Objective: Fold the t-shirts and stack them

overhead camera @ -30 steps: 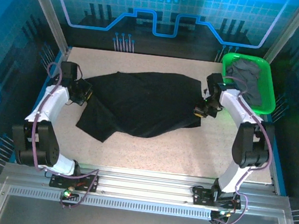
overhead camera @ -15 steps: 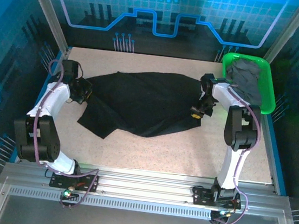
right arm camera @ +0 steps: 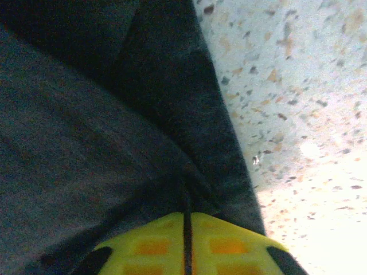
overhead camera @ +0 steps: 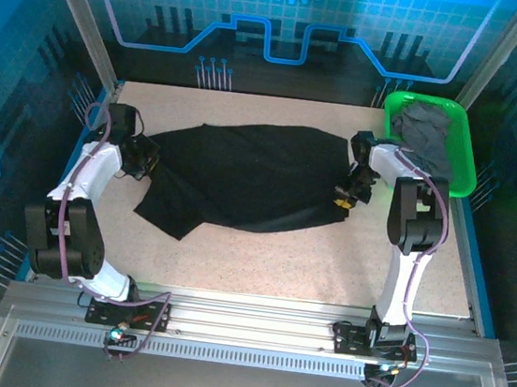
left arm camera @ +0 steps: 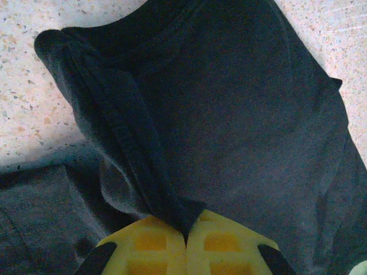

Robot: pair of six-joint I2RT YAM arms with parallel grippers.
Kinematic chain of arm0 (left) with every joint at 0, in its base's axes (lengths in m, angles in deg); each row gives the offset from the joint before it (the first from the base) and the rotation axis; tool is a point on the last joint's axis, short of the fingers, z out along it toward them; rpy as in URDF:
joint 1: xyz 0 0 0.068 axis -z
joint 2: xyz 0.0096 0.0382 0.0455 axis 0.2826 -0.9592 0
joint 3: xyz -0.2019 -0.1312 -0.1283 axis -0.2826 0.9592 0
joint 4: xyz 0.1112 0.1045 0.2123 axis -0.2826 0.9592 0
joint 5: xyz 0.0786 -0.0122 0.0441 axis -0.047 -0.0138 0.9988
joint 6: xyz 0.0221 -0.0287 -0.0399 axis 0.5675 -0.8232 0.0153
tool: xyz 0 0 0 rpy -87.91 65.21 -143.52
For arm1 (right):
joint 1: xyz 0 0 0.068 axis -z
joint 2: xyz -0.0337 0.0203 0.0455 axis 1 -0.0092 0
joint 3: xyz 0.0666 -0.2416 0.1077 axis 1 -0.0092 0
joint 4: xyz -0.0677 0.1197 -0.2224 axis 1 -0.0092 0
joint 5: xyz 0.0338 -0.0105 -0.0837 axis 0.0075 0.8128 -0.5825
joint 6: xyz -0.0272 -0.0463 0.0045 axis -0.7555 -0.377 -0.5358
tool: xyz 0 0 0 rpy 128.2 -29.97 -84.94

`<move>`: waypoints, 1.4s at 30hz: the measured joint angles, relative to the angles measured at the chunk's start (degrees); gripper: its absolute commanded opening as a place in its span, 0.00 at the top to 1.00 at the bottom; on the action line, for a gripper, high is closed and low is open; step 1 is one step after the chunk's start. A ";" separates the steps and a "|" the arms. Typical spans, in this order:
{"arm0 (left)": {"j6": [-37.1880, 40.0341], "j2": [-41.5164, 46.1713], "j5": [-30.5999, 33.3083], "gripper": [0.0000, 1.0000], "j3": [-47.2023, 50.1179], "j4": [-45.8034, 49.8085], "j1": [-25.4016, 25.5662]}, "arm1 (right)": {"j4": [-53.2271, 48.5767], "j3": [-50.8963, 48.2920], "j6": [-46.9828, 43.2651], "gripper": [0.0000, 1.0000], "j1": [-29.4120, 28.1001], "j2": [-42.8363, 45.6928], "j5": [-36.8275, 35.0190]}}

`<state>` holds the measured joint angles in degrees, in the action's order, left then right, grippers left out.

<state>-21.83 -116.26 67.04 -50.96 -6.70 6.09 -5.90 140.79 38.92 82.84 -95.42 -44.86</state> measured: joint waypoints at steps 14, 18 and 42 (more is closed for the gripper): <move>-0.02 -0.11 -0.31 1.00 1.62 -0.07 0.00 | 4.31 -13.51 2.05 0.63 4.81 17.49 0.26; -0.02 -0.11 -0.70 1.00 1.95 -0.09 0.00 | 8.92 -22.27 4.00 0.61 4.13 20.83 4.35; -0.07 0.00 -1.11 1.00 1.97 -0.11 0.02 | 14.99 -23.98 8.96 0.80 3.96 13.16 9.53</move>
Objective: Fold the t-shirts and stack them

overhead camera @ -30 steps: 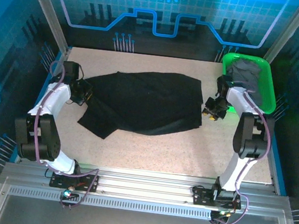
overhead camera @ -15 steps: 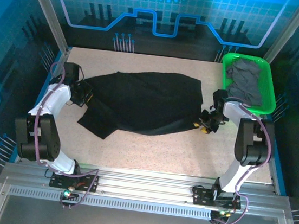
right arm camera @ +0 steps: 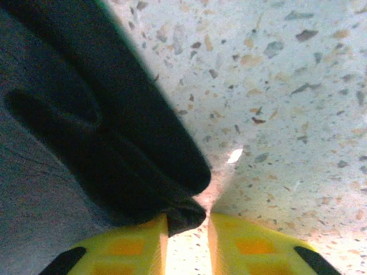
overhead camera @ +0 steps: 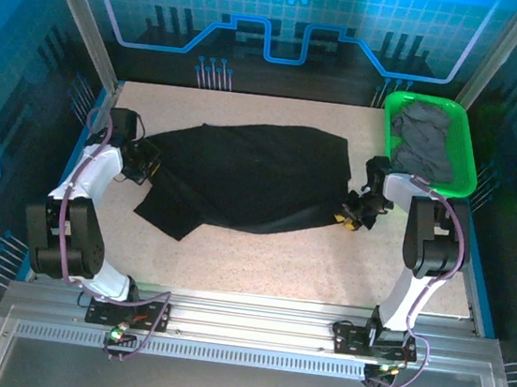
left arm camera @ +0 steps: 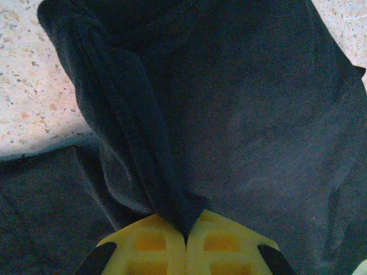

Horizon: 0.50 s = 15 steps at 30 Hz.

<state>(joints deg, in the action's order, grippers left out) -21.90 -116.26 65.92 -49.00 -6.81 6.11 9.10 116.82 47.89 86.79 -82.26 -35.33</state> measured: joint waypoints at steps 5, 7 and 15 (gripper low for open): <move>0.00 0.00 0.00 1.00 0.00 -0.02 0.09 | -2.29 2.43 0.02 0.86 -0.15 -1.88 -0.22; 0.00 0.00 0.00 1.00 0.00 -0.02 0.09 | -2.75 2.99 0.00 0.89 -0.28 -2.25 -0.20; -0.02 0.00 -0.02 1.00 0.00 -0.02 0.09 | 2.01 3.80 -0.04 1.00 -2.08 -2.73 1.01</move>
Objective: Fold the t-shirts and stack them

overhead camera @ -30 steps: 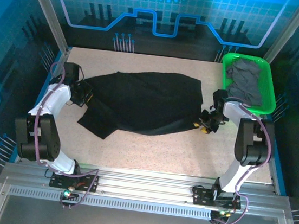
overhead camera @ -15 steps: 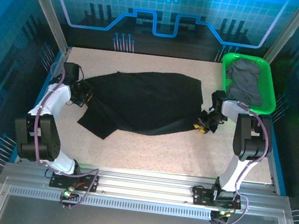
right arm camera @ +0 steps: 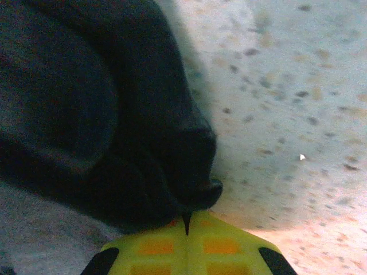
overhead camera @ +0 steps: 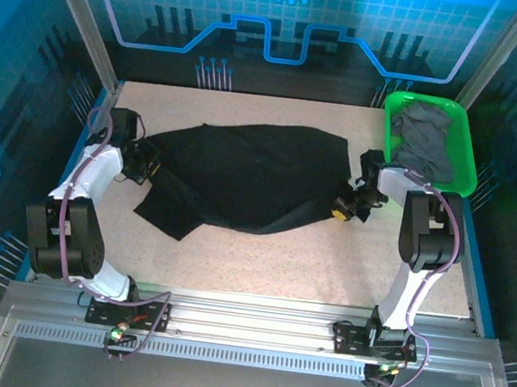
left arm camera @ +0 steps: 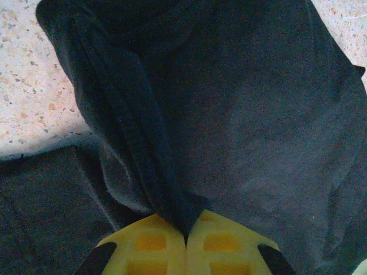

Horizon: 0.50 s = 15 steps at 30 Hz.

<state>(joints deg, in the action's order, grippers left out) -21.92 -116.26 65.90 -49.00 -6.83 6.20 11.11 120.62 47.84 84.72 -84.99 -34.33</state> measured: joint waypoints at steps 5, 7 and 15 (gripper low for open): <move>-0.28 0.00 -1.11 1.00 -0.63 0.17 0.04 | 1.81 0.13 0.04 1.00 -0.50 3.23 0.04; -1.03 -0.11 -1.97 1.00 -2.40 0.46 0.15 | 1.49 1.86 0.04 1.00 -0.50 5.42 0.28; -6.32 -4.28 -6.75 1.00 -22.10 -0.35 0.48 | 2.10 27.54 0.11 1.00 -0.15 6.62 3.52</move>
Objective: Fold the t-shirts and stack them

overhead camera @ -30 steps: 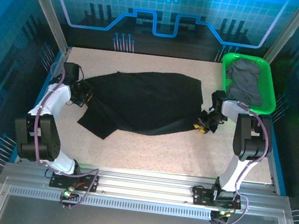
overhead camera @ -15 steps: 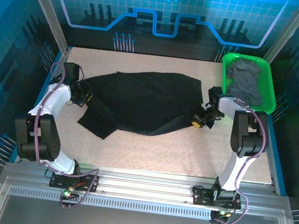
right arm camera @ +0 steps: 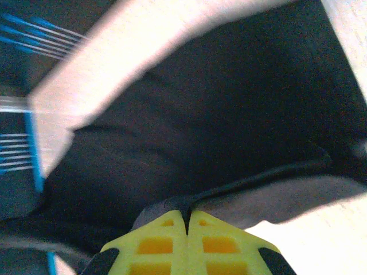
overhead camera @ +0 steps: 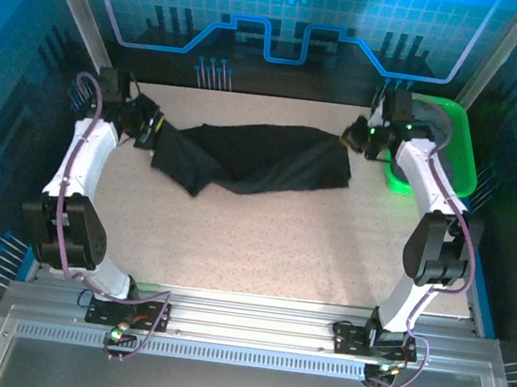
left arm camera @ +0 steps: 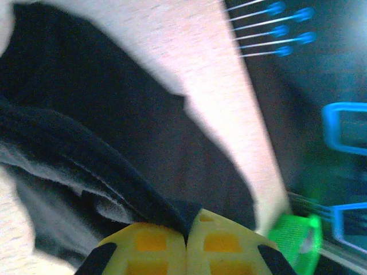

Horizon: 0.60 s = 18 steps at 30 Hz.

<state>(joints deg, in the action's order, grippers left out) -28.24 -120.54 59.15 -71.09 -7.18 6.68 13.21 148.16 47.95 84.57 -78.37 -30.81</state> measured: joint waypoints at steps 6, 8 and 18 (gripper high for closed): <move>-5.86 -3.87 -2.27 1.00 -16.44 -4.24 -0.07 | 3.65 17.03 1.90 1.00 1.70 -1.11 3.45; -7.67 -3.65 -2.27 1.00 -19.04 -6.25 -0.17 | 5.31 19.96 3.15 1.00 2.60 -1.11 4.20; -16.04 6.36 1.64 1.00 -16.35 -16.70 -2.64 | 13.84 10.58 7.54 1.00 4.55 9.35 2.01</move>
<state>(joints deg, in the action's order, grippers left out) -44.28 -114.18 60.79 -87.44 -23.88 4.03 27.04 158.74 55.49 89.11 -69.01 -28.80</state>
